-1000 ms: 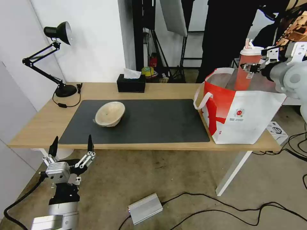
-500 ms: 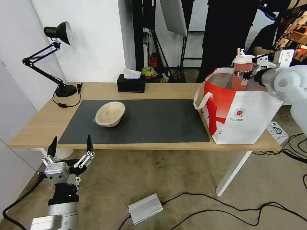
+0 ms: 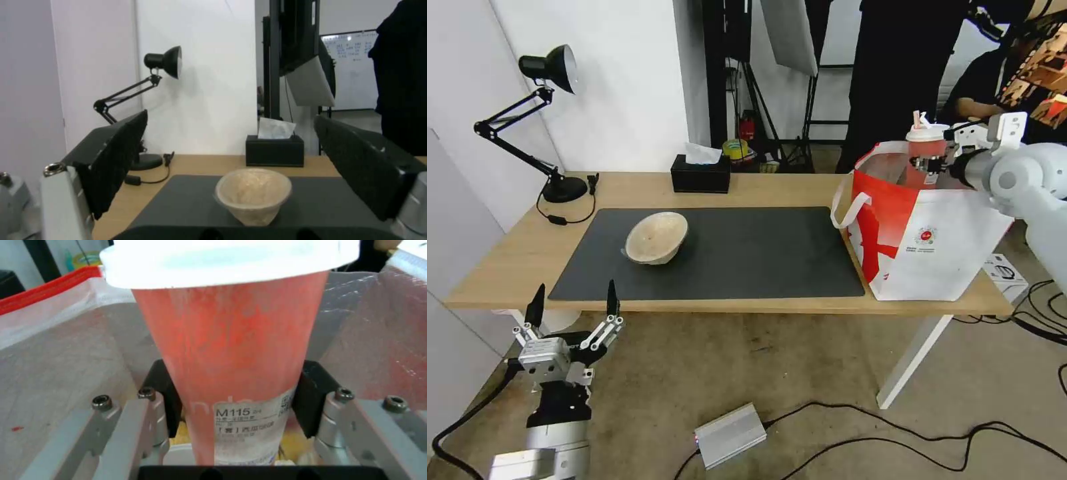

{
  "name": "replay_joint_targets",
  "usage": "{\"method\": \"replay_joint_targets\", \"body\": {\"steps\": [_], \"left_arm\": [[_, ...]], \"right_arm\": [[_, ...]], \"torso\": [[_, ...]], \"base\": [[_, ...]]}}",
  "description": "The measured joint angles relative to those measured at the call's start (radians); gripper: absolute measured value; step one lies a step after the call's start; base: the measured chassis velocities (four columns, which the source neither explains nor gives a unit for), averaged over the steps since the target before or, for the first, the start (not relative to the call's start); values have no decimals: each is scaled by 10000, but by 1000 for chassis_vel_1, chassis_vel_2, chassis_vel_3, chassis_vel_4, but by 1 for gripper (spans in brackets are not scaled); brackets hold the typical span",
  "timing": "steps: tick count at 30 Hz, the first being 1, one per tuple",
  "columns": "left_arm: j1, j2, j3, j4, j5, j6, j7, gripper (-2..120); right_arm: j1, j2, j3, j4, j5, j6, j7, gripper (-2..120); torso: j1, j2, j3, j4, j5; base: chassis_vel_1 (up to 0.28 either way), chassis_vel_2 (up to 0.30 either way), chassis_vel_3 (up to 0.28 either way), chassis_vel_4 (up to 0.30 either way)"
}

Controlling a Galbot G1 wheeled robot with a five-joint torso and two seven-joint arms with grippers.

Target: Pick up the trash from the table and place it into the takeout bag.

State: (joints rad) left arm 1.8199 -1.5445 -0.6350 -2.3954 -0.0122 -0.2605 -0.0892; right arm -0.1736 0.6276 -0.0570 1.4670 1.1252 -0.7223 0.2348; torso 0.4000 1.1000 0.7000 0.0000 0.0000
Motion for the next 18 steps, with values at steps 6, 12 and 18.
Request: {"method": "replay_joint_targets", "body": {"steps": [6, 12, 18], "left_arm": [[-27, -9, 1, 18, -10, 0, 0, 100], [-34, 11, -46, 18, -69, 0, 0, 100], [-38, 17, -16, 19, -70, 0, 3, 100]], "right_arm": [[28, -99, -49, 25, -786, 1, -735, 63], [77, -81, -59, 48, -1021, 2, -831, 86], [95, -49, -59, 149, -1059, 4, -892, 99]], "torso": [[0, 0, 0, -1, 0], [0, 0, 0, 0, 0], [0, 0, 0, 0, 0]], "base": [[0, 0, 0, 0], [0, 0, 0, 0], [0, 0, 0, 0]]}}
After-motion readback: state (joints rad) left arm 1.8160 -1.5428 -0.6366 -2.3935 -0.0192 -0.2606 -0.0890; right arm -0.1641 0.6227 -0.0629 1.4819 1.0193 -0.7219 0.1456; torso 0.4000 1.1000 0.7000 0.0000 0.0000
